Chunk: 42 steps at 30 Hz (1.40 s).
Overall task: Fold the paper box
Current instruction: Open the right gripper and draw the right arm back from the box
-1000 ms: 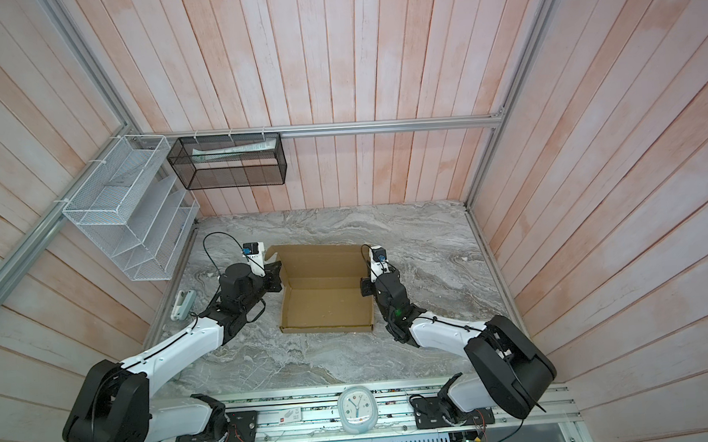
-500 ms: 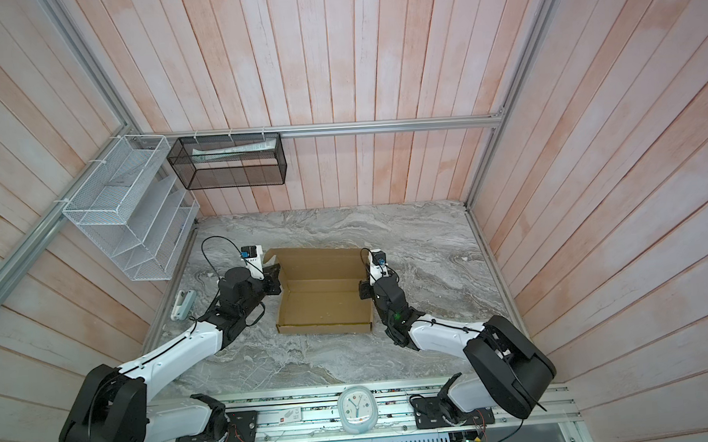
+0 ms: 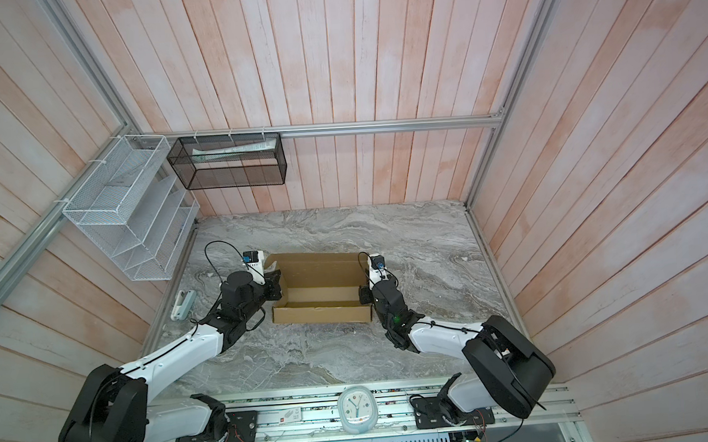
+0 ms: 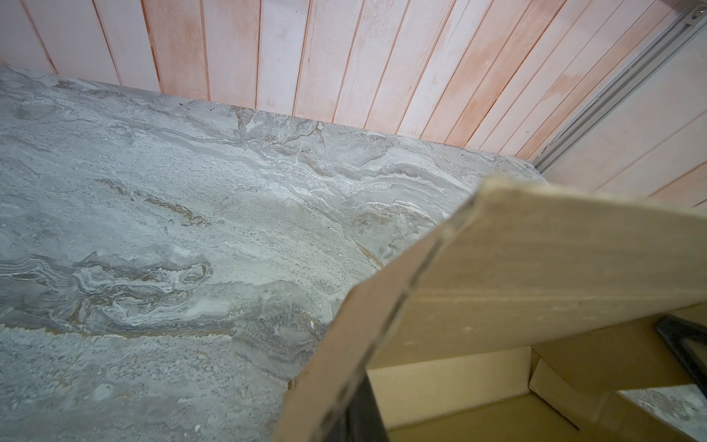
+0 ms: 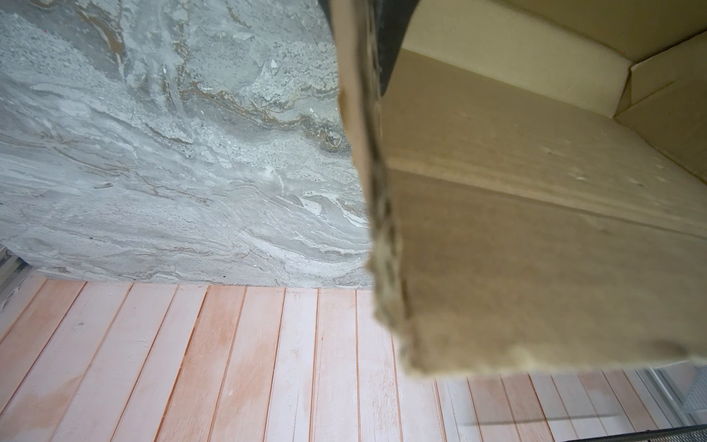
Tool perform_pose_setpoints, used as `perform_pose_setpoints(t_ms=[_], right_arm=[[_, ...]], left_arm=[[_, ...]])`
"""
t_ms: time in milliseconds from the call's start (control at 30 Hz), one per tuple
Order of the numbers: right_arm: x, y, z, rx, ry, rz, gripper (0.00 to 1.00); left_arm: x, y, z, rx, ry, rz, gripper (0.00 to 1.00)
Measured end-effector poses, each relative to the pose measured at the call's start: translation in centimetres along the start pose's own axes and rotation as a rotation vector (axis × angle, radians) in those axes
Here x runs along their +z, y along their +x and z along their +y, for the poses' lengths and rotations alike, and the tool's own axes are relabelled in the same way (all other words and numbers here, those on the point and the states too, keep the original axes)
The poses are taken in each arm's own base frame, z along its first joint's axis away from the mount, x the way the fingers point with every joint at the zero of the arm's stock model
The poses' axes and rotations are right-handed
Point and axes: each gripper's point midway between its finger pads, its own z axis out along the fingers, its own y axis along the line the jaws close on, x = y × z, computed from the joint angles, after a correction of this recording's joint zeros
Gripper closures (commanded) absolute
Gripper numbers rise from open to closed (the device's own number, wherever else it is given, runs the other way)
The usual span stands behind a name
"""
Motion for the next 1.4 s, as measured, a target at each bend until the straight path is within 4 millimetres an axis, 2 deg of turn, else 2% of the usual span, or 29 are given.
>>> perform_pose_setpoints(t_ms=[367, 933, 1167, 1400], right_arm=[[-0.3, 0.0, 0.5, -0.005, -0.020, 0.010, 0.76], [-2.0, -2.2, 0.6, -0.013, -0.045, -0.018, 0.54], [-4.0, -5.0, 0.2, -0.047, -0.049, -0.071, 0.47], [-5.3, -7.7, 0.2, -0.117, -0.048, -0.089, 0.46]], left_arm=[[-0.1, 0.0, -0.2, 0.003, 0.001, 0.002, 1.00], [-0.2, 0.1, -0.4, 0.005, 0.008, 0.001, 1.00], [-0.2, 0.1, -0.5, 0.006, 0.011, 0.001, 1.00], [-0.2, 0.1, -0.5, 0.006, 0.010, 0.001, 1.00]])
